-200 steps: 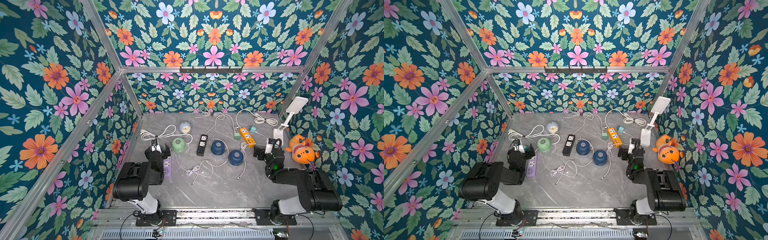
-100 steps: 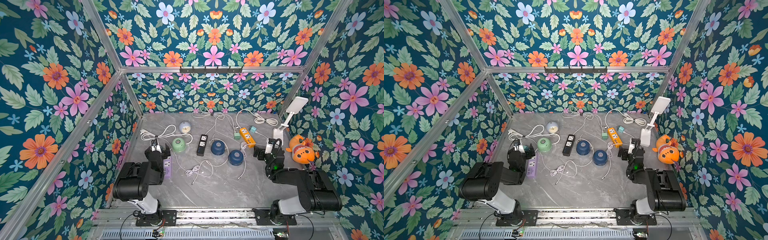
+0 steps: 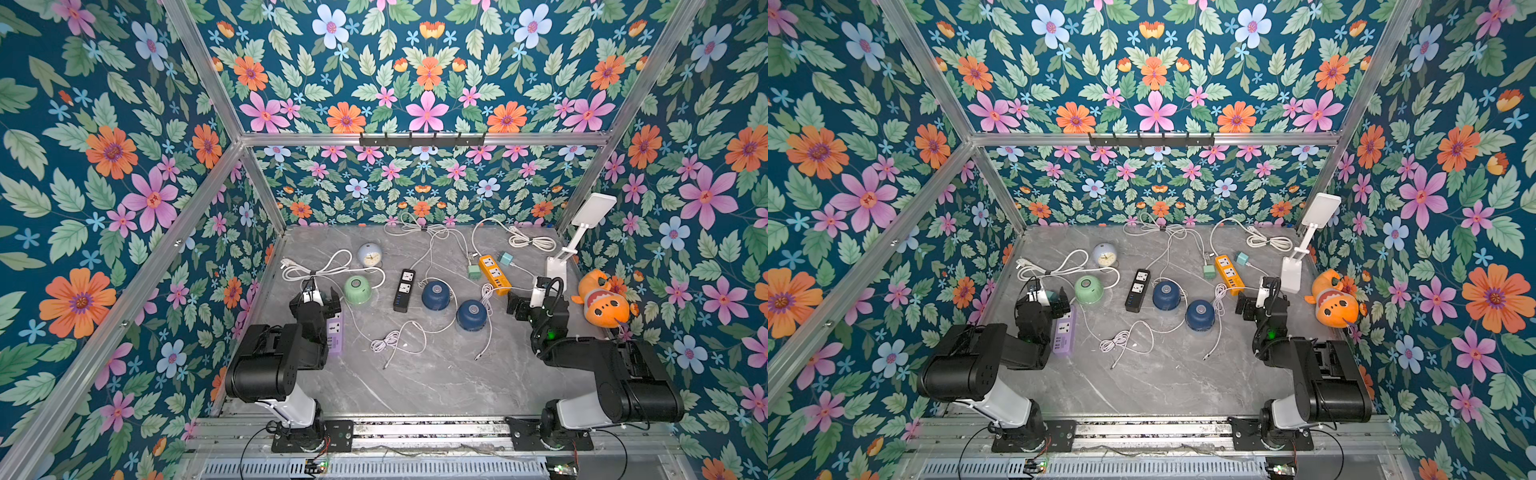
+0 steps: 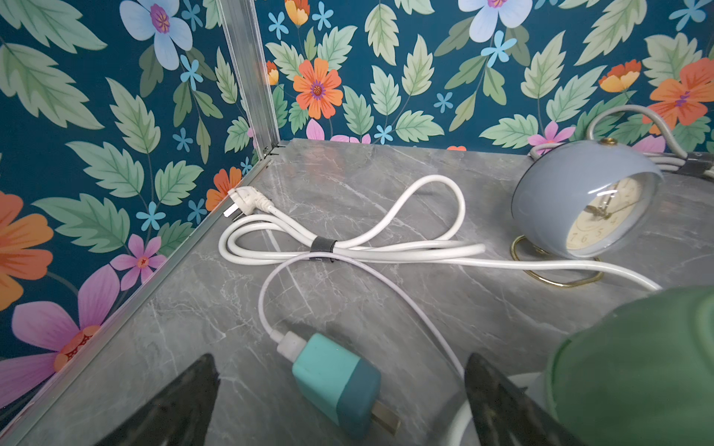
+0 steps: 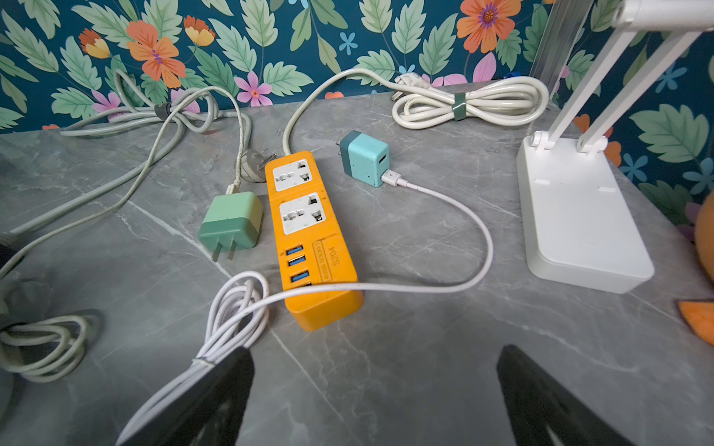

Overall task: Charge the cordless meat grinders
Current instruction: Pick up the cordless meat grinder at the center of the board.

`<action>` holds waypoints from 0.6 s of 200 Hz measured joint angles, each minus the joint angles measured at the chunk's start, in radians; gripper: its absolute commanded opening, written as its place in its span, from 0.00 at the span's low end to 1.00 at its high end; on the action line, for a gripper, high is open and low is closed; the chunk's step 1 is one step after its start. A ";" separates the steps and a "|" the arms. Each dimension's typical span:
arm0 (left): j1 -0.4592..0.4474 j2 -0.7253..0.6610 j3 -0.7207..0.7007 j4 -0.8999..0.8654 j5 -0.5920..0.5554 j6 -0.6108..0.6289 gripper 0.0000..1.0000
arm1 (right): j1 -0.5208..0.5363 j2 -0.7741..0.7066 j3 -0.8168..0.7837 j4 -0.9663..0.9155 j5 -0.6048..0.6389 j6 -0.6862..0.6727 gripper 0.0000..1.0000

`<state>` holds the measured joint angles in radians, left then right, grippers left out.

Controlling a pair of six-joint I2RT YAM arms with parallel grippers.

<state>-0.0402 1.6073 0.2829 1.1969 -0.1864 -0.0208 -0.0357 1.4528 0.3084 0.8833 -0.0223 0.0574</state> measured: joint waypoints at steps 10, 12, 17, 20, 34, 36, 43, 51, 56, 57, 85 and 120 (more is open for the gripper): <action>0.000 0.000 0.000 0.000 0.000 0.000 1.00 | 0.000 0.000 0.000 0.000 0.000 0.000 0.99; 0.000 0.000 0.000 0.000 0.000 0.000 1.00 | 0.000 0.000 0.000 0.000 0.000 0.000 0.99; 0.000 0.000 0.000 0.000 0.000 0.000 1.00 | 0.000 0.000 0.000 0.000 0.000 0.000 0.99; 0.000 0.000 0.000 0.000 0.000 0.000 1.00 | 0.000 0.000 0.000 0.000 0.000 0.000 0.99; 0.000 0.000 0.000 0.000 0.000 0.000 1.00 | -0.003 0.000 0.000 0.000 0.000 0.000 0.99; 0.000 0.000 0.000 0.000 0.000 0.000 1.00 | -0.003 0.000 0.000 0.000 0.000 0.000 0.99; 0.000 -0.005 0.000 -0.001 0.000 0.000 1.00 | -0.005 -0.007 0.000 -0.005 0.000 0.000 0.99; 0.000 -0.023 0.011 -0.030 -0.003 0.000 1.00 | -0.005 -0.035 0.001 -0.032 0.000 0.002 0.99; 0.000 -0.042 0.027 -0.066 -0.011 0.000 1.00 | -0.005 -0.070 0.002 -0.063 0.001 0.006 0.99; 0.000 -0.049 0.032 -0.076 -0.013 0.000 1.00 | -0.005 -0.077 0.003 -0.067 0.002 0.007 0.99; -0.002 -0.229 0.182 -0.328 -0.093 -0.048 1.00 | -0.005 -0.404 0.064 -0.279 0.052 0.055 0.99; -0.003 -0.436 0.336 -0.719 -0.197 -0.257 1.00 | -0.011 -0.843 0.179 -0.657 0.175 0.287 0.99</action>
<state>-0.0433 1.1709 0.6193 0.4774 -0.3832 -0.2783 -0.0467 0.6094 0.4870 0.2260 0.1532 0.3443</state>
